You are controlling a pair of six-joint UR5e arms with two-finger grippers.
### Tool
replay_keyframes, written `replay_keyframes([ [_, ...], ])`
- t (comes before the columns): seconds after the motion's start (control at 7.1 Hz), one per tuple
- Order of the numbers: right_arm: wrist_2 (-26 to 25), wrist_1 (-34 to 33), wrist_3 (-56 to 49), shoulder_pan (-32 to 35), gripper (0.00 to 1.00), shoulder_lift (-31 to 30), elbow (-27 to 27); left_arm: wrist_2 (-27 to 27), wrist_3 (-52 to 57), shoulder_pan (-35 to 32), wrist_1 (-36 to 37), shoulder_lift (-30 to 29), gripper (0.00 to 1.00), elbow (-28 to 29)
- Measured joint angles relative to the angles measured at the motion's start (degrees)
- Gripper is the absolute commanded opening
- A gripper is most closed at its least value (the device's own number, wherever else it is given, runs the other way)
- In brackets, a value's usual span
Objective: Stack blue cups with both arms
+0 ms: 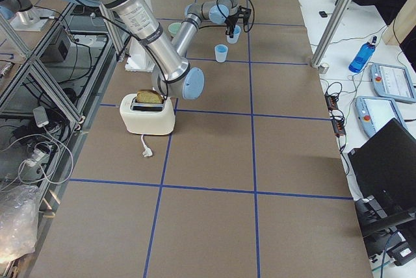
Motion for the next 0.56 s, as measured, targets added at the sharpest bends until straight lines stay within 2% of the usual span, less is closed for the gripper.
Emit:
replay_keyframes([
  [0.14, -0.2, 0.0, 0.0, -0.2, 0.00, -0.2, 0.0, -1.4, 0.4, -1.3, -2.2, 1.4, 0.98, 0.5],
  [0.56, -1.0, -0.1, 0.2, -0.6, 0.00, -1.9, 1.5, -3.2, 0.1, -3.7, -8.8, 9.7, 0.98, -3.5],
])
